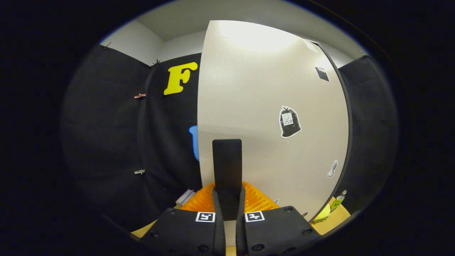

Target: Open the shoe cabinet door, grab the shoes and put them into the shoe cabinet, then close the shoe cabinet door.

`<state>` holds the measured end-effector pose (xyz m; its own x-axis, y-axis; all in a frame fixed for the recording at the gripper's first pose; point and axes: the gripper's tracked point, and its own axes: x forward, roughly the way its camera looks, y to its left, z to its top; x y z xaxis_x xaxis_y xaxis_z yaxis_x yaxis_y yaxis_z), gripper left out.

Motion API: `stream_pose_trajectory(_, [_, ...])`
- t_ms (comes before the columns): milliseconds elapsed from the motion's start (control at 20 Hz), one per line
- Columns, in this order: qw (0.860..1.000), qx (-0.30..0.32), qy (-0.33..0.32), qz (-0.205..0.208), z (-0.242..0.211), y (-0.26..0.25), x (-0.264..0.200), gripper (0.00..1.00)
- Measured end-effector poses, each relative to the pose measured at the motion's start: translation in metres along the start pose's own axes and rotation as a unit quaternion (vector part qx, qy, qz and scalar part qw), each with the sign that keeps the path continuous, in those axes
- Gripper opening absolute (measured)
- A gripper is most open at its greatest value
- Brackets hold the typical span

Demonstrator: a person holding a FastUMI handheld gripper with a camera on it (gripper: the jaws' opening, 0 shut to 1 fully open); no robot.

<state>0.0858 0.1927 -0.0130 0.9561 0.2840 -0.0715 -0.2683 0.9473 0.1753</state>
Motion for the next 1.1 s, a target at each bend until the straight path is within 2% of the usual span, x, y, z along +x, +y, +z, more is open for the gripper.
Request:
stream_pose_trajectory(300, [1.0, 0.002, -0.003, 0.01, 0.004, -0.019, -0.047, 0.15])
stream_pose_trajectory(650, [1.0, 0.002, -0.005, 0.008, 0.005, -0.042, -0.08, 0.15])
stream_pose_trajectory(1100, [1.0, 0.004, -0.01, -0.019, 0.008, -0.075, -0.112, 0.15])
